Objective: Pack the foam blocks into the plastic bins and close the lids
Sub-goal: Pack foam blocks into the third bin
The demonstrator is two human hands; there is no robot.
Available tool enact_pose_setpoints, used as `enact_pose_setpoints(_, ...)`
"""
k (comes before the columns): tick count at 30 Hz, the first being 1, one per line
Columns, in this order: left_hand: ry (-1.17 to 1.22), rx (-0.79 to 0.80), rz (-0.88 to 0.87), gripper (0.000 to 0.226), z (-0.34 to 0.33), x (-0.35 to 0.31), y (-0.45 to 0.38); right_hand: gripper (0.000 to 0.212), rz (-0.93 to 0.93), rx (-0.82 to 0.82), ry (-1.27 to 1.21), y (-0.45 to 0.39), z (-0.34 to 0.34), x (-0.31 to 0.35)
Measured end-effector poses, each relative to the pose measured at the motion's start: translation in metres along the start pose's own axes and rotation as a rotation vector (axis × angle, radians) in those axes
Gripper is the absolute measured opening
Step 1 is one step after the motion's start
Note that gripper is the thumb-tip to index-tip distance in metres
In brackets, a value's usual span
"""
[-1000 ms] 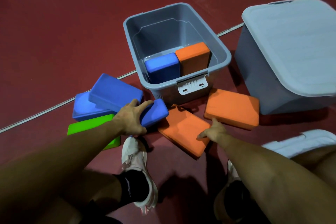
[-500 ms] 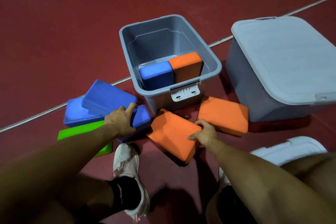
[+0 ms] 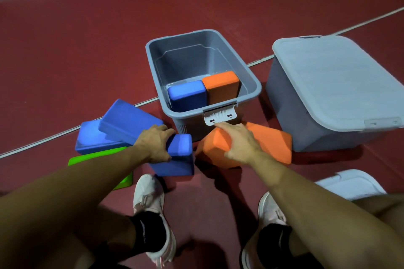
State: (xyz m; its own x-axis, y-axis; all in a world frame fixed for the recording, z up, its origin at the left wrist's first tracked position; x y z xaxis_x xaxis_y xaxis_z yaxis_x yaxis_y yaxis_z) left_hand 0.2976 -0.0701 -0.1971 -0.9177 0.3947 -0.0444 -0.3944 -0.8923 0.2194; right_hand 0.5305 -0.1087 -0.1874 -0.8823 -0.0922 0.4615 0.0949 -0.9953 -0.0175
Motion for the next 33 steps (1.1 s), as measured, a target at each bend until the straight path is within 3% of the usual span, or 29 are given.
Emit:
enact_pose_setpoints(6, -0.012, 0.064, -0.054, 0.080, -0.009, -0.019, 0.007, 0.094, 0.085, 0.159, 0.102, 0.011, -0.026, 0.003)
enact_pose_setpoints(12, -0.027, 0.063, -0.069, 0.077, -0.016, -0.030, 0.012, 0.090, 0.095, 0.195, 0.292, 0.014, -0.035, 0.005)
enact_pose_setpoints(22, -0.001, 0.005, -0.043, 0.070, -0.011, -0.028, 0.007, 0.092, 0.063, 0.238, 0.294, 0.009, -0.037, 0.008)
enact_pose_setpoints(26, 0.041, -0.019, -0.033, 0.067, 0.003, -0.027, 0.001, 0.090, 0.039, 0.226, 0.275, 0.002, -0.022, 0.008)
enact_pose_setpoints(33, 0.231, 0.020, -0.023, 0.081, 0.067, -0.023, -0.014, 0.086, 0.022, 0.216, 0.208, -0.021, 0.057, 0.032)
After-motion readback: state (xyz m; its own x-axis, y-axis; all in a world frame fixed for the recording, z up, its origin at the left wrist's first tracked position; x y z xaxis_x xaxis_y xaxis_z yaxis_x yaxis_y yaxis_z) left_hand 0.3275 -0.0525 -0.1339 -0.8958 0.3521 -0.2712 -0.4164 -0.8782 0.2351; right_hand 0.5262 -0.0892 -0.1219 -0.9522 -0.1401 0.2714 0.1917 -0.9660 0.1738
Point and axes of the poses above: each hand's wrist, its own y-axis away from the middle knuckle, its own z-axis out of the back of the hand, x = y × z, the point moved 8 cm from there along -y, towards the middle knuckle, and after that the axes turned 6 degrees about -x, right-handed, at the moved point
